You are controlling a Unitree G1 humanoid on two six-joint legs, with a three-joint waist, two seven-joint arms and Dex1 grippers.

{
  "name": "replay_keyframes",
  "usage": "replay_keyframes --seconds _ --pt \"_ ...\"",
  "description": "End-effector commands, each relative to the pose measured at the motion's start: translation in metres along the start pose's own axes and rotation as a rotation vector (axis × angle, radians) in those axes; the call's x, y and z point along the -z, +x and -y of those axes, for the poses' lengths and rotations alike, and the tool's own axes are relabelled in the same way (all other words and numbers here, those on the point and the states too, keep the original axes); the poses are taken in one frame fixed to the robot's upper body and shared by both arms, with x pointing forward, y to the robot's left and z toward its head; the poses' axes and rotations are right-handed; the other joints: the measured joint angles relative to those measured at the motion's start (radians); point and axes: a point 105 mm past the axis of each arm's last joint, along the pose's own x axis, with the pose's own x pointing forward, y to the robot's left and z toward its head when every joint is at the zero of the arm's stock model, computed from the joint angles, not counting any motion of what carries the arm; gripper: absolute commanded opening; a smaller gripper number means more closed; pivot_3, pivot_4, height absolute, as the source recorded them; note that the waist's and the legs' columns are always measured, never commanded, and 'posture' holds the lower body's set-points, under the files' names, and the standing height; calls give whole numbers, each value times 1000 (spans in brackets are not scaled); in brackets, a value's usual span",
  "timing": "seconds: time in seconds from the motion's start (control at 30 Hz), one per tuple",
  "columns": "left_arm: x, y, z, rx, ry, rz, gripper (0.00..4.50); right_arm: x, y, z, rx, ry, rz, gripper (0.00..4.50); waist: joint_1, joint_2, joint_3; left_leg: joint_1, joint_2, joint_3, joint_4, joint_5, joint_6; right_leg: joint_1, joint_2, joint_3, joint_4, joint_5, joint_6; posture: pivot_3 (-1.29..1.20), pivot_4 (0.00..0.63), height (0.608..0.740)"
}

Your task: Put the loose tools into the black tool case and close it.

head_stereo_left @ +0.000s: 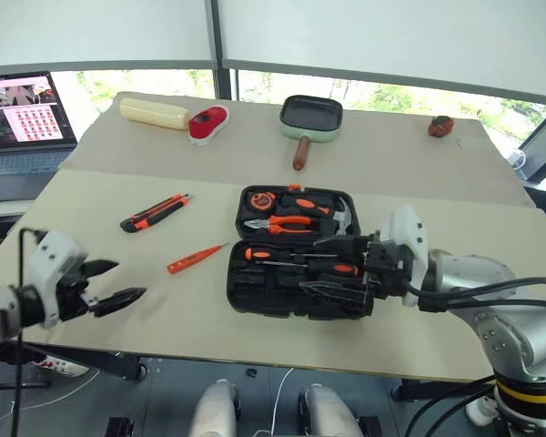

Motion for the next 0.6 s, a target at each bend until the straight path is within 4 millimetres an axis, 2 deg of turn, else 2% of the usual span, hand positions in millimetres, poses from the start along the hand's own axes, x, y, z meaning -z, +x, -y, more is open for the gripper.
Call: replay_keyframes --seconds 0.03,0.1,0.27,0.37,0.57,0.6 --pt "-11 20 -3 60 67 -78 4500 -10 -4 1 12 -50 20 4459 -1 0 0 -1 0 0 0 0 0 -1 1 0 0 0 0 0 150 740" --pt "-15 37 -6 101 136 -177 4500 -10 -5 1 22 -66 22 4459 -4 0 0 -1 0 0 0 0 0 -1 2 0 2 0 0 0 150 740" --pt "-23 64 -10 168 192 -295 4500 -10 -4 1 64 -88 34 4459 -7 -1 1 -3 1 -1 0 0 0 -2 5 1 3 0 0 0 150 740" --pt "-15 78 -14 198 253 -382 4500 -10 -1 -4 77 -89 45 4459 -13 -1 1 -3 1 -2 0 0 0 -3 6 2 3 0 1 0 150 740" --pt "-16 100 -14 241 281 -412 4500 -10 0 -5 107 -83 53 4459 -10 -1 1 -4 0 -3 1 0 0 -2 5 2 3 0 1 0 150 740" --pt "-14 103 -14 242 289 -426 3978 -9 0 -5 113 -80 53 4500 -8 -1 1 -4 0 -3 1 0 1 -2 5 2 3 0 1 0 150 740"
